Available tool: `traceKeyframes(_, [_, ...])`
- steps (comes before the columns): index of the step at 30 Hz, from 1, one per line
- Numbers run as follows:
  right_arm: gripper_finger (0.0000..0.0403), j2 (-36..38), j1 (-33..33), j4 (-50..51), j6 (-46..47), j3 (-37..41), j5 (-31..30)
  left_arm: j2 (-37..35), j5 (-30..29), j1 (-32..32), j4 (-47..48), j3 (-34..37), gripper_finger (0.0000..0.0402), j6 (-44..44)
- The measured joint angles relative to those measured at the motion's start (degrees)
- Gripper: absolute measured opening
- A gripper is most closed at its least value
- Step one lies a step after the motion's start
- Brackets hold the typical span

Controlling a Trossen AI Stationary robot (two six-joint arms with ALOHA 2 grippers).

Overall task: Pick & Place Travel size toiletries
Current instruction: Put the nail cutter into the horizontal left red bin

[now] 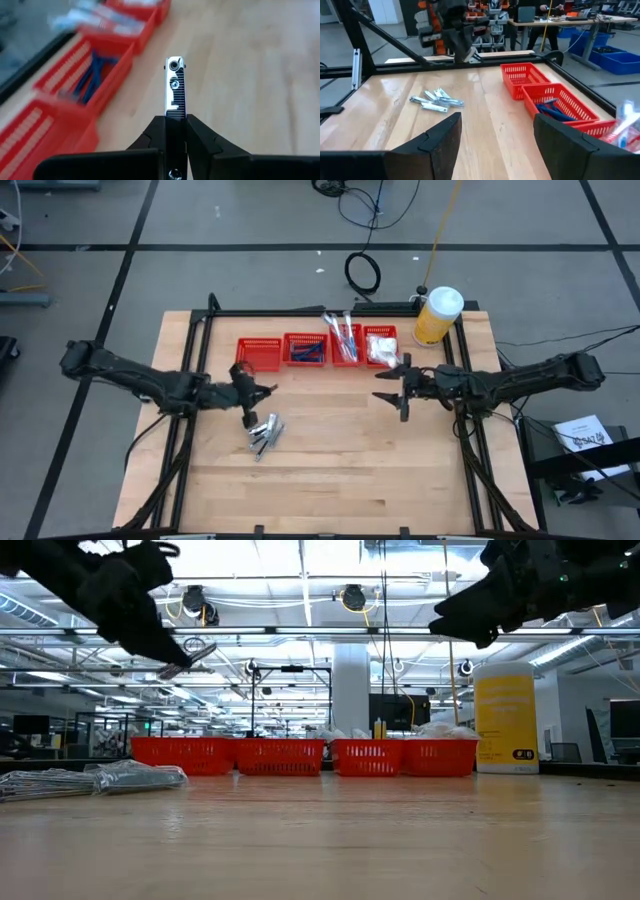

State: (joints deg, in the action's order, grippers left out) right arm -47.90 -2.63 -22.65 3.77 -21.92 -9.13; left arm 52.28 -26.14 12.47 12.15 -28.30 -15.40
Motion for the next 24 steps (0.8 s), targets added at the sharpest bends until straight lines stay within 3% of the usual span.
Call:
traceKeyframes(5, [0.0226, 3.5, 0.0, 0.4, -0.8, 2.8, 0.0, -7.2, 9.9, -8.8, -10.8, 6.3, 0.0030, 9.2])
traceKeyframes(12, [0.0222, 11.0, 0.0, -1.1, -1.5, 7.4, 0.1, -10.0, 21.6, -24.3, -15.7, 8.6, 0.0030, 10.7])
traceKeyframes(24, [0.0219, 22.5, 0.0, -2.5, -3.0, 13.7, -7.6, -4.6, 29.1, -43.4, -15.6, 8.0, 0.0030, 9.7])
